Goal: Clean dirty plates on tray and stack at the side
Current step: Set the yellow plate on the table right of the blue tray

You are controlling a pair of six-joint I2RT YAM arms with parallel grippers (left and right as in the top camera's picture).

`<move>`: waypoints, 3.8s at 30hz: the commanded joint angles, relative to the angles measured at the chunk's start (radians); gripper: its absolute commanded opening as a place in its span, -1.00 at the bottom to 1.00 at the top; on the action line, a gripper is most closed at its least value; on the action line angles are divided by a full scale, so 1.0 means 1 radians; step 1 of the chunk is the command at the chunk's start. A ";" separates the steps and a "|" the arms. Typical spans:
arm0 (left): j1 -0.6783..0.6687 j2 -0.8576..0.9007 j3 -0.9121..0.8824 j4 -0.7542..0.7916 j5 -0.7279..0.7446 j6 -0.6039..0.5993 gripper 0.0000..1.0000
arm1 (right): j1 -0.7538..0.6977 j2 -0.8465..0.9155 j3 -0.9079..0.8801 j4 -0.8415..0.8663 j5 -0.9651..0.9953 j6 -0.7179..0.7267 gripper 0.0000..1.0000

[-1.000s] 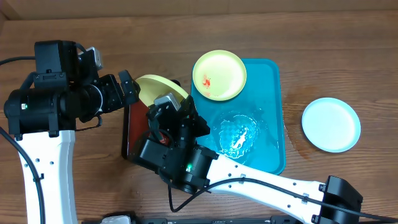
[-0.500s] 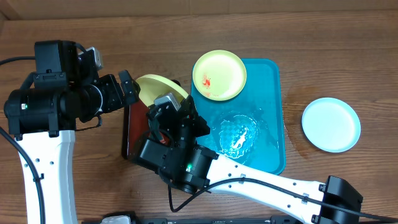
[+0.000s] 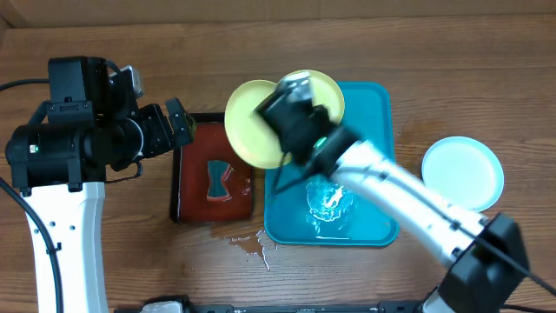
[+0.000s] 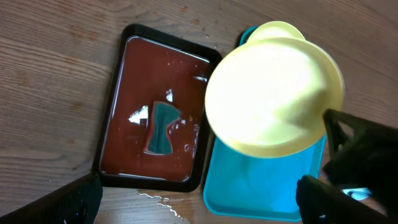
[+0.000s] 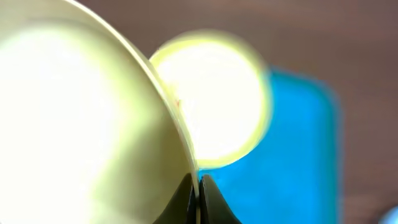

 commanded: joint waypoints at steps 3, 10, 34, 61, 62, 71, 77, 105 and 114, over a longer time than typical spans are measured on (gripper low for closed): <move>0.000 0.007 0.019 0.003 -0.006 0.000 1.00 | -0.233 -0.174 0.045 -0.043 -0.587 0.022 -0.93; 0.000 0.007 0.019 0.003 -0.006 0.000 1.00 | -0.611 -0.314 0.044 -0.227 -0.521 0.105 -0.93; 0.000 0.007 0.019 0.003 -0.006 0.000 0.99 | -1.265 -0.255 -0.498 -0.142 -0.326 0.154 -0.90; 0.000 0.007 0.019 0.003 -0.006 0.000 0.99 | -0.450 -0.221 -0.175 0.084 -0.353 -0.250 0.02; 0.000 0.007 0.019 0.003 -0.006 0.000 0.99 | -0.432 -0.196 -0.175 0.113 -0.318 -0.250 0.03; 0.000 0.007 0.019 0.003 -0.006 0.000 1.00 | -0.408 0.151 -0.175 0.443 -0.209 -0.314 0.27; 0.000 0.007 0.019 0.003 -0.006 0.000 1.00 | -0.412 0.303 -0.175 0.558 -0.213 -0.332 0.29; 0.000 0.007 0.019 0.003 -0.006 0.000 1.00 | -0.412 -0.269 -0.161 -0.078 -0.277 -0.109 -0.92; 0.000 0.007 0.019 0.003 -0.006 0.000 1.00 | -0.411 -0.272 -0.360 -0.188 -0.320 0.281 -0.92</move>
